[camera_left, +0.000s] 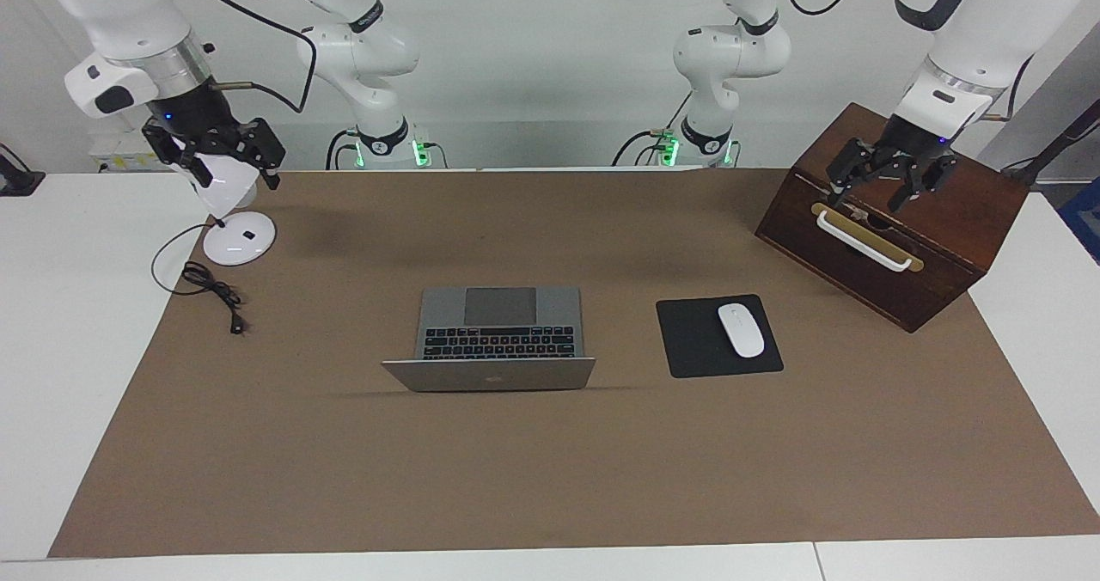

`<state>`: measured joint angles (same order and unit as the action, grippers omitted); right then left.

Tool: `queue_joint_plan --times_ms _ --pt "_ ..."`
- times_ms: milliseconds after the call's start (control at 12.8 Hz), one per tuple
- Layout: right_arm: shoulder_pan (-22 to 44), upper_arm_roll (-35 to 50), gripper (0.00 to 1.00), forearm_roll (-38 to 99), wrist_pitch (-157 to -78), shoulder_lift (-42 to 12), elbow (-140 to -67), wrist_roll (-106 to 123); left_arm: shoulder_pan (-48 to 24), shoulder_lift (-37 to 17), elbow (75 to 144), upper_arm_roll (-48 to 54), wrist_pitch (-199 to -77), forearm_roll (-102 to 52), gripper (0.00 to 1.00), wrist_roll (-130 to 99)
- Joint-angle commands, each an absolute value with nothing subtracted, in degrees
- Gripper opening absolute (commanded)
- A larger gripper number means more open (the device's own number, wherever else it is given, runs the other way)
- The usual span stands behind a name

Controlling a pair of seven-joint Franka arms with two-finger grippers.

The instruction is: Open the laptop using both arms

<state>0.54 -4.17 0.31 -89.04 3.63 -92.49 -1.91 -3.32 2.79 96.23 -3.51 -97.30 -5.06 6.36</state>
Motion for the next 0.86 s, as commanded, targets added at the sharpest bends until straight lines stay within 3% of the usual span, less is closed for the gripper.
queue_joint_plan --times_ms 0,780 --pt "0.35 -4.04 1.00 0.09 -90.53 4.39 -93.87 -3.08 -2.99 1.76 95.44 -2.90 -97.63 -2.99 1.00 3.62" --pt "0.35 -4.04 1.00 0.09 -90.70 4.39 -93.87 -3.08 -3.08 1.41 95.10 -2.81 -99.40 -2.90 1.00 -0.35"
